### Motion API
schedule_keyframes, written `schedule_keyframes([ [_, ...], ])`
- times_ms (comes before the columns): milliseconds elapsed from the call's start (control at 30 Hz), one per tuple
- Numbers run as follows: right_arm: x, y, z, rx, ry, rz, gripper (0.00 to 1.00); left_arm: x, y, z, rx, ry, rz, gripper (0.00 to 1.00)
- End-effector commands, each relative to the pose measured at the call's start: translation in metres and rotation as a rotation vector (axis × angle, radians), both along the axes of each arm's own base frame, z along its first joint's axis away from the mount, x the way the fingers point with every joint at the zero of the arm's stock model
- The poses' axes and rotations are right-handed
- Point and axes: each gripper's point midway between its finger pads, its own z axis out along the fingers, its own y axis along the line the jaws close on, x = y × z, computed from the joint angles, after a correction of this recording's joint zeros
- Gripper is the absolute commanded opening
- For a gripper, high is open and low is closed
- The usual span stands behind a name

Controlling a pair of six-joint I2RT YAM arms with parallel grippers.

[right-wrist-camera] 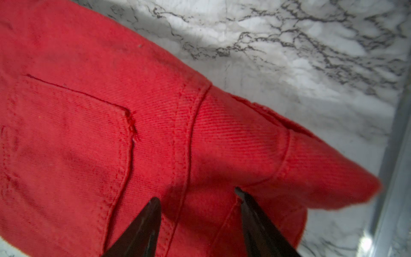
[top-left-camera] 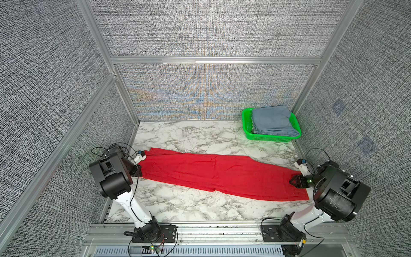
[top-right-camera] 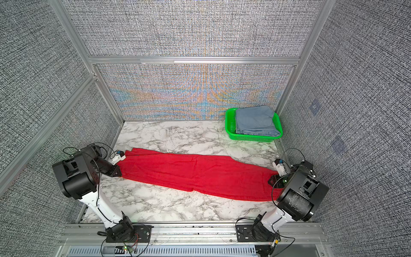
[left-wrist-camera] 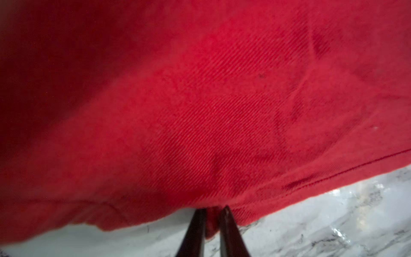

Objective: Roll up the long pants
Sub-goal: Fold the long pant at the center of the board.

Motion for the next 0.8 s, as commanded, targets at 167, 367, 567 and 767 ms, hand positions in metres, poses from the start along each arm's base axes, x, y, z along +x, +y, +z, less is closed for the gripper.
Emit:
schedule_keyframes([
  [167,-0.004,0.0,-0.004,0.001,0.017,-0.008,0.61,0.005,0.014,-0.011,0.063,0.016,0.052,0.02],
  [367,-0.004,-0.002,-0.004,0.001,0.012,-0.013,0.61,0.01,0.04,0.003,0.181,-0.015,0.106,0.02],
  [567,-0.004,-0.004,-0.007,0.0,0.011,-0.023,0.61,0.015,0.082,0.019,0.304,-0.052,0.218,0.02],
  [767,-0.003,-0.005,-0.009,0.006,0.009,-0.024,0.61,0.012,0.103,0.029,0.33,-0.065,0.276,0.03],
])
